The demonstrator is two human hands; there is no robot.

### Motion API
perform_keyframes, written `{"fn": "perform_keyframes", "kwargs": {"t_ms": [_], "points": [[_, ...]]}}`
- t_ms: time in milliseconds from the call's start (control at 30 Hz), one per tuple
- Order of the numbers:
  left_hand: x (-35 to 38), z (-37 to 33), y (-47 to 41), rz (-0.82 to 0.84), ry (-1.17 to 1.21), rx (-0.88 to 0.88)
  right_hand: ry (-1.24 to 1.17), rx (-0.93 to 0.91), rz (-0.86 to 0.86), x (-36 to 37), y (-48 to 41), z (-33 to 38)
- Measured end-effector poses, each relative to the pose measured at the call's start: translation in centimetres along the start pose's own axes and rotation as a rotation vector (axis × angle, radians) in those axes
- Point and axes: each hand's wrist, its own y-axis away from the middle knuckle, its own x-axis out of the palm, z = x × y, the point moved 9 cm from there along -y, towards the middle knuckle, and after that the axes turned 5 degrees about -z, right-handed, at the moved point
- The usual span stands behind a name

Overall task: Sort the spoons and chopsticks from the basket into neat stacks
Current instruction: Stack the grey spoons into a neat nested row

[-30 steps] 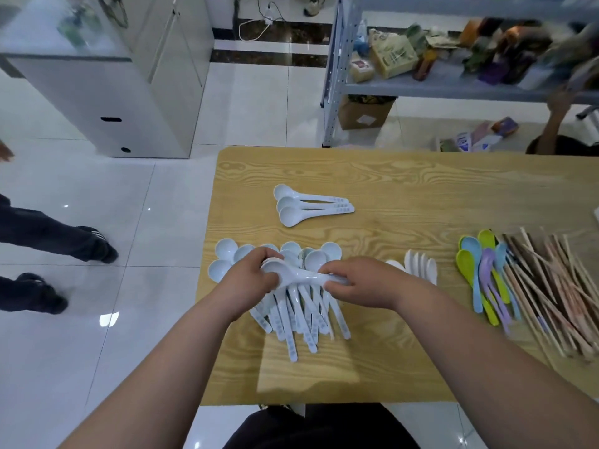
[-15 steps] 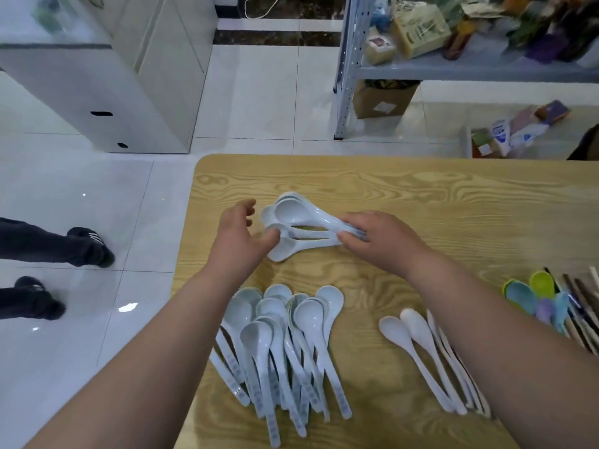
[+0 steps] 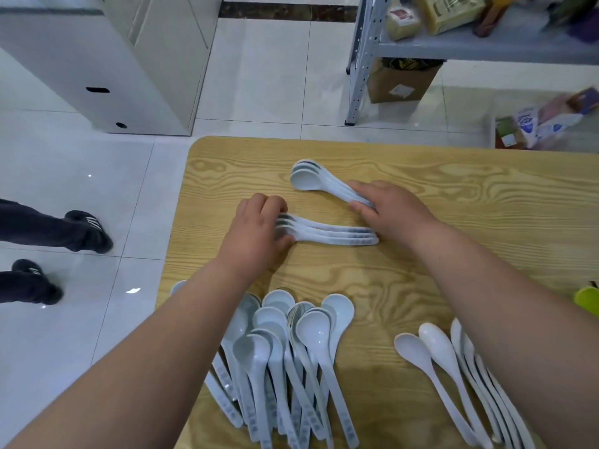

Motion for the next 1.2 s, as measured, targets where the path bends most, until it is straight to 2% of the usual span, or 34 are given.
{"fn": "perform_keyframes", "kwargs": {"t_ms": [133,200,300,467,800,1000,1200], "points": [[-0.6,-0.3,0.3,-0.111,-0.034,0.078,0.061,-0.125,0.080,1.5,-0.8,1.6],[-0.4,-0.5,0.3,-0.092,-0.001,0.110,0.094,-0.183,0.104,2.3,-0.9,2.5],[0.0,-0.2,0.1,-0.007,0.116,0.071,0.065,-0.167,0.102,2.8,-1.0,2.6],[-0.3,-0.1,0.2,-0.046,0.186,0.095,0.082,-0.189,0.033,3.1,0.2,3.0],[0.4,-0.1,-0.5,0.056,0.091,0.061,0.145,-0.255,-0.132,4.8,2.7,4.2],[1.0,-1.0,-0.6,0.061,0.003,0.127,0.164,-0.228,-0.109,4.9,2.6,4.3],[1.0,-0.5,-0.3,0.055,-0.033,0.077,0.168,-0.174,-0.125,5.1,2.3,4.0]]}}
